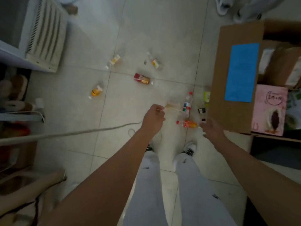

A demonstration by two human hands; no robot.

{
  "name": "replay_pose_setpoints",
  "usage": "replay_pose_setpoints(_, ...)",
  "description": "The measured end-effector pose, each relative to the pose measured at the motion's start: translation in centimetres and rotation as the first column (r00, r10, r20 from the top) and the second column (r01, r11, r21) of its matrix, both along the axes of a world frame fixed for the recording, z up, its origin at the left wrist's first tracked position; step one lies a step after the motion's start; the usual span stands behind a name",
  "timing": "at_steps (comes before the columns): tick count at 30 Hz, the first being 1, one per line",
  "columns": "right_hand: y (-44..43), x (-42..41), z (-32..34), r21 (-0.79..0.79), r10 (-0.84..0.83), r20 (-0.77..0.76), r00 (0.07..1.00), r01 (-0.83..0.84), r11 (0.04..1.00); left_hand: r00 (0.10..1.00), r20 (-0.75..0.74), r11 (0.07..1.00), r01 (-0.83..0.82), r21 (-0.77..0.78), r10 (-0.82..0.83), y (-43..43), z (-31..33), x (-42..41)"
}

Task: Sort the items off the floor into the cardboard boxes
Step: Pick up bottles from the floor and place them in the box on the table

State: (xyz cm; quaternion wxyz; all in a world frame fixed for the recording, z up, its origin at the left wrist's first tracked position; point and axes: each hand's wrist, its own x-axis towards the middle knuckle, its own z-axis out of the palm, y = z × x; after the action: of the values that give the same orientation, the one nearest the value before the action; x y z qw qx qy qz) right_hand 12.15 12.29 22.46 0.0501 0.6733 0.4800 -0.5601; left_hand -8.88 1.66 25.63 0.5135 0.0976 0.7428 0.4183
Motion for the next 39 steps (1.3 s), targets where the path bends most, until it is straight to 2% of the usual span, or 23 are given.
replay_pose_setpoints(3, 0.9, -1.1, -7.2, -0.014, -0.038, -0.017, 0.999, 0.038, 0.999, 0.999, 0.001, 0.999, -0.051, 0.003, 0.051, 0.5, -6.6, -0.2)
replay_pose_setpoints(5, 1.1, -1.9, -12.9, 0.009, 0.002, -0.012, 1.000, -0.002, 1.000, 0.998, 0.013, 0.998, -0.062, 0.011, 0.062, 0.6, -11.7, 0.4)
replay_pose_setpoints(9, 0.2, -2.5, -23.4, 0.057, 0.057, 0.053, 0.997, -0.060, 0.997, 0.999, 0.007, 0.996, 0.043, -0.080, -0.043, -0.2, -21.6, 4.1)
replay_pose_setpoints(15, -0.3, -2.0, -36.2, 0.046, 0.022, 0.221, 0.975, -0.033, 0.998, 0.996, 0.066, 0.994, 0.072, -0.085, -0.067, 0.7, -33.5, 6.8)
replay_pose_setpoints(22, 0.1, -2.7, -46.9, 0.094, 0.046, 0.370, 0.928, -0.087, 0.992, 0.990, 0.110, 0.988, 0.103, -0.115, -0.091, 0.8, -44.0, 6.0)
replay_pose_setpoints(26, 0.4, -4.4, -51.4, 0.169, 0.045, 0.401, 0.915, -0.122, 0.978, 0.985, 0.084, 0.976, 0.159, -0.147, -0.148, -0.4, -47.6, 5.8)
replay_pose_setpoints(30, 1.1, -6.1, -54.2, 0.146, 0.105, 0.431, 0.896, -0.184, 0.972, 0.986, 0.093, 0.974, 0.155, -0.165, -0.141, -1.1, -49.8, 5.5)
replay_pose_setpoints(32, 1.3, -6.4, -54.7, 0.138, 0.195, 0.463, 0.864, -0.288, 0.948, 0.985, 0.081, 0.974, 0.161, -0.161, -0.150, -1.1, -50.4, 5.2)
replay_pose_setpoints(34, 1.1, -6.0, -54.5, 0.122, 0.347, 0.495, 0.797, -0.459, 0.880, 0.985, 0.065, 0.973, 0.170, -0.157, -0.162, -0.9, -50.6, 4.8)
replay_pose_setpoints(36, 0.6, -4.4, -53.9, 0.072, 0.529, 0.546, 0.649, -0.666, 0.743, 0.984, 0.051, 0.971, 0.179, -0.160, -0.173, -0.7, -50.7, 4.4)
replay_pose_setpoints(39, -0.2, 0.1, -52.9, 0.025, 0.647, 0.615, 0.451, -0.831, 0.556, 0.980, 0.036, 0.967, 0.199, -0.160, -0.196, -0.4, -50.7, 4.1)
